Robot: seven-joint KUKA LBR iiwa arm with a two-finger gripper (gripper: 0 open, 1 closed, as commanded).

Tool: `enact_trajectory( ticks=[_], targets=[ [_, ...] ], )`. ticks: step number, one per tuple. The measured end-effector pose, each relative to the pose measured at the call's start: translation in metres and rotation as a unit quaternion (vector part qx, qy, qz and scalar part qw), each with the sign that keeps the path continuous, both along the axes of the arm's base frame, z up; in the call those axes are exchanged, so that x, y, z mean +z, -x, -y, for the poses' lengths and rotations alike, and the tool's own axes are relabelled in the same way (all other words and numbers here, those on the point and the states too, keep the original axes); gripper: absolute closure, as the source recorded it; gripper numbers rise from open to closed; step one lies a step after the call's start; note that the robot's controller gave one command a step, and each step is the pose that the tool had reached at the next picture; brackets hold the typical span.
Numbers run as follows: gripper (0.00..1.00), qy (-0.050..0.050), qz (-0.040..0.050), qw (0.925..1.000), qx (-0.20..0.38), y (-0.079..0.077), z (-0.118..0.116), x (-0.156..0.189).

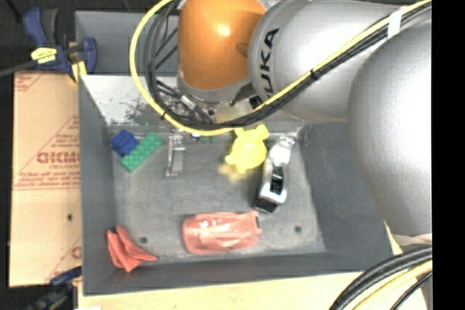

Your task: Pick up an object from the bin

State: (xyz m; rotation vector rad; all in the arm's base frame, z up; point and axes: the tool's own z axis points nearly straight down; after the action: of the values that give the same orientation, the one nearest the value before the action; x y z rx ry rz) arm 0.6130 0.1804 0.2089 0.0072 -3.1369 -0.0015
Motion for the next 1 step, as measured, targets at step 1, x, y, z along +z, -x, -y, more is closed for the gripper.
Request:
enact_trajectory(
  ticks=[1],
  targets=[
    [0.0, -0.001, 0.0041, 1.0, -0.002, -0.0018, 0.0007, 0.0049]
  ],
)
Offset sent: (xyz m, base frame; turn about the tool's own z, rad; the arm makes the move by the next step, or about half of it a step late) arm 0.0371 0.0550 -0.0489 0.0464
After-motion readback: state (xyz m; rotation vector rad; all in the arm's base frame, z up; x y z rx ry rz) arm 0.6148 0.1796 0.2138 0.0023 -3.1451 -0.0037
